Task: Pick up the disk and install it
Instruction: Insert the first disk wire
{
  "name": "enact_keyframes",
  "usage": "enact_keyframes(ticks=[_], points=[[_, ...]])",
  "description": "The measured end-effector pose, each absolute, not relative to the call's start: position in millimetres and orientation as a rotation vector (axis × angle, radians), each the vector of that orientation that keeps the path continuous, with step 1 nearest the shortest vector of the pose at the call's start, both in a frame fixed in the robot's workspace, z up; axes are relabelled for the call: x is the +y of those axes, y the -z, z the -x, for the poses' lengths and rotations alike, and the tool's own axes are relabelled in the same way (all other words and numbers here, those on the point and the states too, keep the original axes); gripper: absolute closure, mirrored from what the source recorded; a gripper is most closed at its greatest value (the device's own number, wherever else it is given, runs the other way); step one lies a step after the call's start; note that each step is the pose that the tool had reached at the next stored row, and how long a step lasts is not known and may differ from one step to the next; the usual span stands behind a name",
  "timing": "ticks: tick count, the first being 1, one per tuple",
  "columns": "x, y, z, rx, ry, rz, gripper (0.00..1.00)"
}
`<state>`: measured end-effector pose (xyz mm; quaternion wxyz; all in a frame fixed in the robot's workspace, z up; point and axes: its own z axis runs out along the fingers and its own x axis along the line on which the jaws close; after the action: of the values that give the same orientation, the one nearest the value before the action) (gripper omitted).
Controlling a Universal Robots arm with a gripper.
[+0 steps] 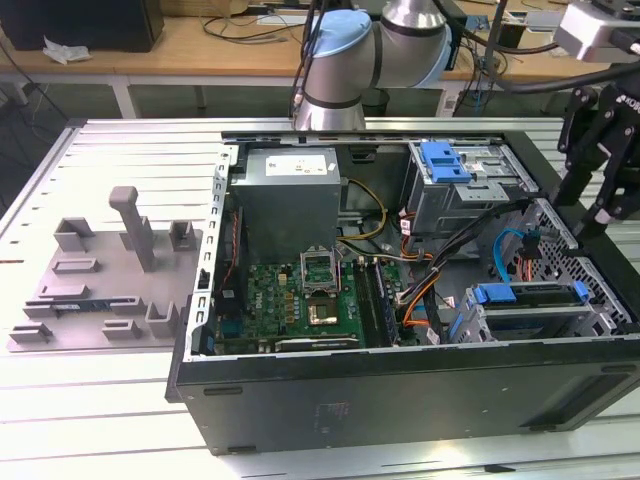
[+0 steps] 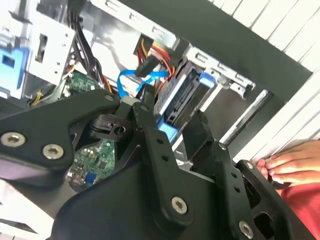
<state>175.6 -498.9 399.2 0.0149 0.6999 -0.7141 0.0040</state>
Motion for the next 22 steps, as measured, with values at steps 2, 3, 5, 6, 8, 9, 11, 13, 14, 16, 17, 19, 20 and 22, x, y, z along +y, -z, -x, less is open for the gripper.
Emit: enact_keyframes(ticks=[2, 3, 5, 6, 8, 9, 11, 13, 14, 16, 17, 19, 20, 22], points=[[-492.5, -398.9, -178.5, -2.215, -0.019, -2.171, 0.50], [-489.6, -398.8, -180.0, -2.210, -0.022, -2.166, 0.50], [-484.1, -398.5, -183.1, -2.199, -0.030, -2.156, 0.50], [-481.4, -398.3, -184.6, -2.192, -0.035, -2.149, 0.50], [-477.9, -397.6, -186.7, -2.180, -0.047, -2.135, 0.50], [-477.4, -397.1, -187.8, -2.179, -0.051, -2.131, 0.50], [-476.9, -395.7, -191.4, -2.181, -0.064, -2.113, 0.50], [-475.7, -394.6, -193.6, -2.174, -0.082, -2.099, 0.50], [-472.6, -394.5, -195.2, -2.157, -0.103, -2.082, 0.50], [-469.2, -394.2, -196.2, -2.131, -0.122, -2.057, 0.50], [-465.6, -394.1, -196.6, -2.106, -0.144, -2.033, 0.50], [-456.9, -392.9, -197.4, -2.078, -0.183, -2.004, 0.50], [-454.2, -392.0, -197.8, -2.071, -0.198, -1.995, 0.50], [-452.8, -390.5, -198.5, -2.069, -0.207, -1.985, 0.50]])
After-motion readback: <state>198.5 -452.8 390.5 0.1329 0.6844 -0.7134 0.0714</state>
